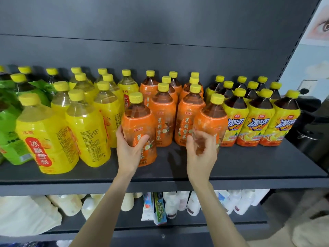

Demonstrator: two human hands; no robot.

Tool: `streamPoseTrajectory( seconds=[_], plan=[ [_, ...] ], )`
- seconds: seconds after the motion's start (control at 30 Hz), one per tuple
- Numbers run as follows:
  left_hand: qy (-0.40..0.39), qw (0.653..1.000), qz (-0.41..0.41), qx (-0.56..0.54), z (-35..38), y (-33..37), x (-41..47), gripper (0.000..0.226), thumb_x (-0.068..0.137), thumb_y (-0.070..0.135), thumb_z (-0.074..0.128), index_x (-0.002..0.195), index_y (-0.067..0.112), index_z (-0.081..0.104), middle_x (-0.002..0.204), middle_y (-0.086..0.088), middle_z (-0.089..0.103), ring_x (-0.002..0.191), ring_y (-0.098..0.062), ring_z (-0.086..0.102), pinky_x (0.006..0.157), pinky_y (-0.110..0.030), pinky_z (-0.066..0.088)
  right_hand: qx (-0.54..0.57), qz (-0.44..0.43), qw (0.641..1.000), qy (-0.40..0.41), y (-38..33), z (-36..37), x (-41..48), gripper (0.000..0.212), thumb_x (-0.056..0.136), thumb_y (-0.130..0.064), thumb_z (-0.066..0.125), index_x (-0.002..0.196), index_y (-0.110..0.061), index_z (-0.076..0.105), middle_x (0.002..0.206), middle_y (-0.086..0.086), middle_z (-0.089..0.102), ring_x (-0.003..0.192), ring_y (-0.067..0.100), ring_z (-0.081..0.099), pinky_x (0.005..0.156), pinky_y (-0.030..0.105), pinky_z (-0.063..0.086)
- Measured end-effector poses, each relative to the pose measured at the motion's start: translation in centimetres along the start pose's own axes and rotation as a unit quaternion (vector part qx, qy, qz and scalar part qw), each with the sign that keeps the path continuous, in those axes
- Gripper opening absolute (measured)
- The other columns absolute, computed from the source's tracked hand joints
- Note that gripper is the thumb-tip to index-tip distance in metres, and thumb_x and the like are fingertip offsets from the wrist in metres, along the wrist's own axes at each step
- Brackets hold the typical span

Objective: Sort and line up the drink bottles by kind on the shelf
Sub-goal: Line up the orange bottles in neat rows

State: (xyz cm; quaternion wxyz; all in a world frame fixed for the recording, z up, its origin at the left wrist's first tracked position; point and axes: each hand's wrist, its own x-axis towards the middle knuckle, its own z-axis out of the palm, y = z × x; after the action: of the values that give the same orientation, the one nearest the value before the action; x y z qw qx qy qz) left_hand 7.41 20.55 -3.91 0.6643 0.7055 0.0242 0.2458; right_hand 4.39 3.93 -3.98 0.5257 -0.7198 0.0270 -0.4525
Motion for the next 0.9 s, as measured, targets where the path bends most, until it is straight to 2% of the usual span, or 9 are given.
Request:
streamPoseTrajectory(
  seconds=[0.07,0.13,0.23,0.3,0.37,0.5,0.67,0.8,0.9],
  plan=[
    [0.01,1.0,0.011,0.0,-0.9,-0.4,0.8,0.089,0.069,0.049,0.071,0.141,0.015,0.03,0.136,-0.007,0.048,0.122,-0.02,0.05,0.099,-0.036,0.046,0.032,0.045,0.997,-0.062,-0.8,2.2,-0.3,0.025,0.089,-0.021,0.066,0.112,-0.012,0.06,0.104,0.001,0.063,0.098,0.009,0.059,0.085,0.034,0.051],
    [0.015,1.0,0.019,0.004,-1.4,-0.9,1.3,0.089,0.072,0.05,0.068,0.142,0.013,0.029,0.138,-0.009,0.046,0.125,-0.022,0.047,0.102,-0.035,0.044,0.041,0.083,0.989,-0.116,-1.2,4.5,0.1,0.04,0.09,-0.023,0.065,0.128,-0.014,0.053,0.122,0.0,0.06,0.112,0.007,0.056,0.098,0.033,0.048],
    [0.012,1.0,0.021,-0.006,-1.8,-1.3,1.7,0.087,0.076,0.049,0.069,0.144,0.015,0.026,0.14,-0.009,0.043,0.127,-0.021,0.045,0.103,-0.035,0.043,0.026,0.053,0.989,-0.136,-1.3,6.8,1.3,0.06,0.094,-0.03,0.06,0.147,-0.022,0.032,0.15,0.0,0.038,0.138,0.011,0.035,0.114,0.041,0.034],
    [0.011,1.0,0.022,-0.01,-1.7,-1.4,1.8,0.088,0.075,0.05,0.069,0.143,0.016,0.026,0.14,-0.008,0.043,0.127,-0.02,0.046,0.104,-0.039,0.043,-0.004,0.021,0.988,-0.154,-1.5,7.6,2.4,0.064,0.096,-0.031,0.056,0.15,-0.023,0.023,0.157,0.001,0.027,0.144,0.013,0.024,0.117,0.043,0.027],
    [0.007,1.0,0.018,-0.017,-1.9,-1.8,1.9,0.092,0.071,0.057,0.066,0.143,0.017,0.026,0.14,-0.008,0.043,0.127,-0.019,0.046,0.104,-0.04,0.044,-0.068,0.004,0.984,-0.167,-1.5,8.0,3.4,0.063,0.097,-0.033,0.054,0.151,-0.023,0.023,0.156,0.004,0.029,0.143,0.018,0.026,0.117,0.042,0.027],
    [-0.004,0.999,0.018,-0.033,-2.3,-2.5,2.3,0.093,0.068,0.065,0.061,0.142,0.019,0.028,0.138,-0.007,0.046,0.125,-0.02,0.048,0.102,-0.043,0.045,-0.155,-0.012,0.974,-0.162,-1.2,8.5,4.9,0.059,0.093,-0.04,0.057,0.146,-0.026,0.035,0.143,0.008,0.041,0.129,0.025,0.043,0.105,0.04,0.041],
    [0.004,0.999,0.015,-0.052,-2.0,-2.4,2.1,0.092,0.068,0.062,0.062,0.142,0.019,0.029,0.138,-0.007,0.047,0.125,-0.019,0.048,0.102,-0.044,0.045,-0.137,-0.029,0.976,-0.169,-1.2,8.8,5.1,0.053,0.09,-0.041,0.063,0.138,-0.028,0.045,0.135,0.006,0.051,0.115,0.023,0.057,0.093,0.041,0.052],
    [0.006,0.998,0.007,-0.063,-2.2,-2.9,2.3,0.092,0.068,0.065,0.063,0.142,0.022,0.029,0.138,-0.007,0.047,0.125,-0.019,0.049,0.101,-0.047,0.046,-0.083,-0.022,0.978,-0.191,-1.4,9.1,5.4,0.05,0.089,-0.037,0.064,0.135,-0.027,0.048,0.132,0.004,0.057,0.116,0.023,0.058,0.094,0.044,0.052],
    [0.005,0.998,0.012,-0.059,-2.2,-2.9,2.2,0.091,0.068,0.067,0.062,0.141,0.023,0.03,0.138,-0.006,0.047,0.126,-0.019,0.048,0.101,-0.048,0.045,-0.038,-0.012,0.976,-0.215,-1.5,9.5,5.4,0.049,0.089,-0.032,0.065,0.135,-0.027,0.049,0.133,0.0,0.056,0.118,0.018,0.057,0.096,0.041,0.052]
  ],
)
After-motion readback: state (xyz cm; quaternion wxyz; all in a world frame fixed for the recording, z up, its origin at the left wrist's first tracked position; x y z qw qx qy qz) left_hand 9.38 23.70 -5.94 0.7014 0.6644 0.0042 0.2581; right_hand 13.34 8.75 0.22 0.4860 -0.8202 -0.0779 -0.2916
